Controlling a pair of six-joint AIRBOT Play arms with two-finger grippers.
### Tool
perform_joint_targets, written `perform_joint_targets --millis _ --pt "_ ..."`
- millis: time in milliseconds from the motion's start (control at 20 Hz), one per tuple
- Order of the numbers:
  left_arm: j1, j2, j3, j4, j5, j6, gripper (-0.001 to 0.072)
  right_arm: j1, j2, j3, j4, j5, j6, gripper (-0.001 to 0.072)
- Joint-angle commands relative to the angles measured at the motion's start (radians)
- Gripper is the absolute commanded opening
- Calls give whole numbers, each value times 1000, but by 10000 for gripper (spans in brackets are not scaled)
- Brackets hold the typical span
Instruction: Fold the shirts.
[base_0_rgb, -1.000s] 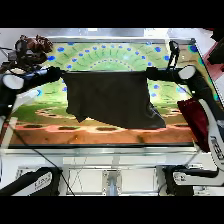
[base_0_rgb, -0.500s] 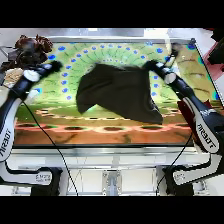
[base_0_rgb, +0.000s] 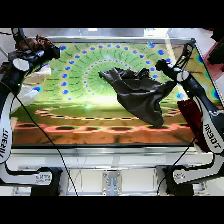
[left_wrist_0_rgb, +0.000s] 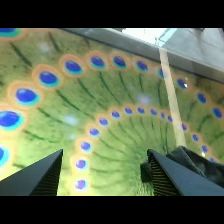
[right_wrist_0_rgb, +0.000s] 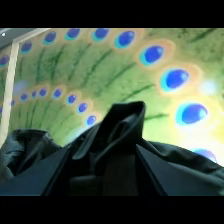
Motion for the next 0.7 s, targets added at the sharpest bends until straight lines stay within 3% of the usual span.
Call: perform_joint_targets --millis 0,250,450,550,650 --pt "0 8 8 -27 -117 15 607 -37 7 0 -17 315 -8 477" --pt "-1 8 8 -49 -286 31 608 -39 14 0 -193 403 98 475" --pt "-2 8 8 -54 -343 62 607 -65 92 0 -557 617 219 474" --pt "-13 3 8 -55 -357 84 608 -91 141 -6 -658 787 212 475" --pt "-56 -16 8 -55 -357 157 607 -112 185 -56 -626 900 146 475"
